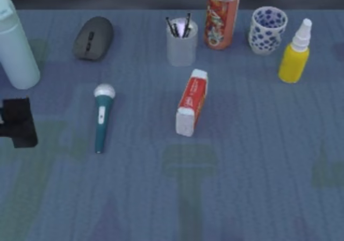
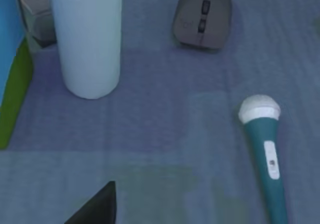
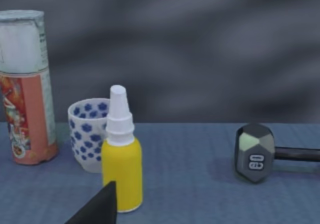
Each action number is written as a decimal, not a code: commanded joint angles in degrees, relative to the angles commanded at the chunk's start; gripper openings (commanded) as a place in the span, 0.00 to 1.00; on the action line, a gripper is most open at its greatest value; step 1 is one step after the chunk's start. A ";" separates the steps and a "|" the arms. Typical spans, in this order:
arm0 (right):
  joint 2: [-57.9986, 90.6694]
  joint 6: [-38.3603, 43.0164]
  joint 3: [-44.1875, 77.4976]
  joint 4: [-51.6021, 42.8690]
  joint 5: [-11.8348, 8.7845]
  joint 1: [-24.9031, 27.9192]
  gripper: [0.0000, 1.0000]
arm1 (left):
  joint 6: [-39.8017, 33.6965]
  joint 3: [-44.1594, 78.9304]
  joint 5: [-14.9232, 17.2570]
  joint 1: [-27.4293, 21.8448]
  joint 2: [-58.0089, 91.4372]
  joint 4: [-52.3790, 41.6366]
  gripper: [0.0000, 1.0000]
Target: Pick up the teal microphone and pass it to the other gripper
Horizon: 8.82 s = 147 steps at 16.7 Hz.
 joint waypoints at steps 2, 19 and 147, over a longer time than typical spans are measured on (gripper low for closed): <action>0.00 0.00 0.00 0.00 0.00 0.00 1.00 | -1.81 7.77 -0.22 -2.03 12.82 -5.52 1.00; 0.00 0.00 0.00 0.00 0.00 0.00 1.00 | -11.56 50.21 -0.91 -13.00 72.74 -33.07 1.00; 88.36 -3.31 57.24 29.10 -15.49 34.10 1.00 | 5.35 11.94 9.91 -28.48 51.22 75.14 0.00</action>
